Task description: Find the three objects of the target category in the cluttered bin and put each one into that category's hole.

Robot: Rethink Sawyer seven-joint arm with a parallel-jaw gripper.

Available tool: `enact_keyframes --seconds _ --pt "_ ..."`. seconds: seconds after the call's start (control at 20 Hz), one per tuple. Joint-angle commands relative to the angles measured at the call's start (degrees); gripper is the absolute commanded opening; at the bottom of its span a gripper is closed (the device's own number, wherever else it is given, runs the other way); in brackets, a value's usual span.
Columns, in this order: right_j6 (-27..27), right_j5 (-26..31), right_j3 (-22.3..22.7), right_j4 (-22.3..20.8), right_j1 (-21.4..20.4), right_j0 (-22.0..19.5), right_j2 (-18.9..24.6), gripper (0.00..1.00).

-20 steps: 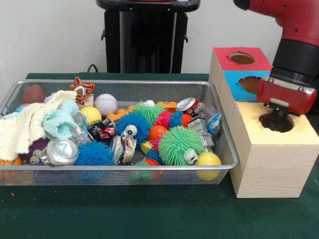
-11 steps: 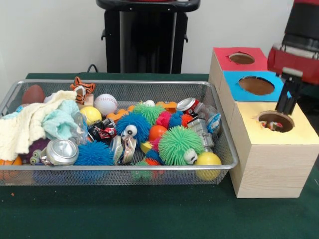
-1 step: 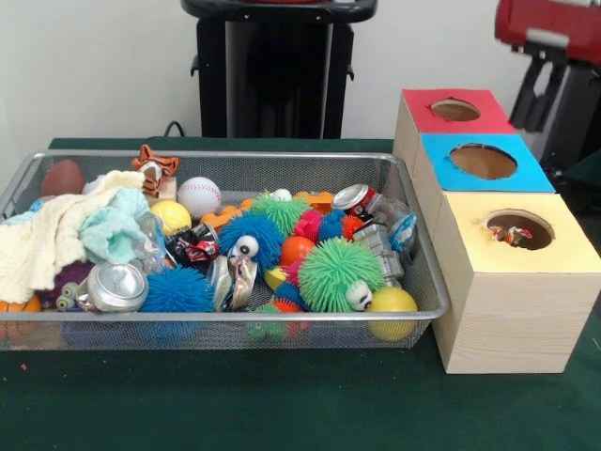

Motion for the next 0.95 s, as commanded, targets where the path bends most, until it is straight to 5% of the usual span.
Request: enact_keyframes --seconds 0.05,0.45,0.95 --pt "4.68 11.18 -0.37 -5.82 -4.65 -2.67 0.33 0.00" --pt "1.72 -6.24 6.02 -9.63 -7.67 -7.33 8.25 0.00" --pt "2.71 -5.30 5.44 -13.87 -8.93 -9.25 10.16 0.00"
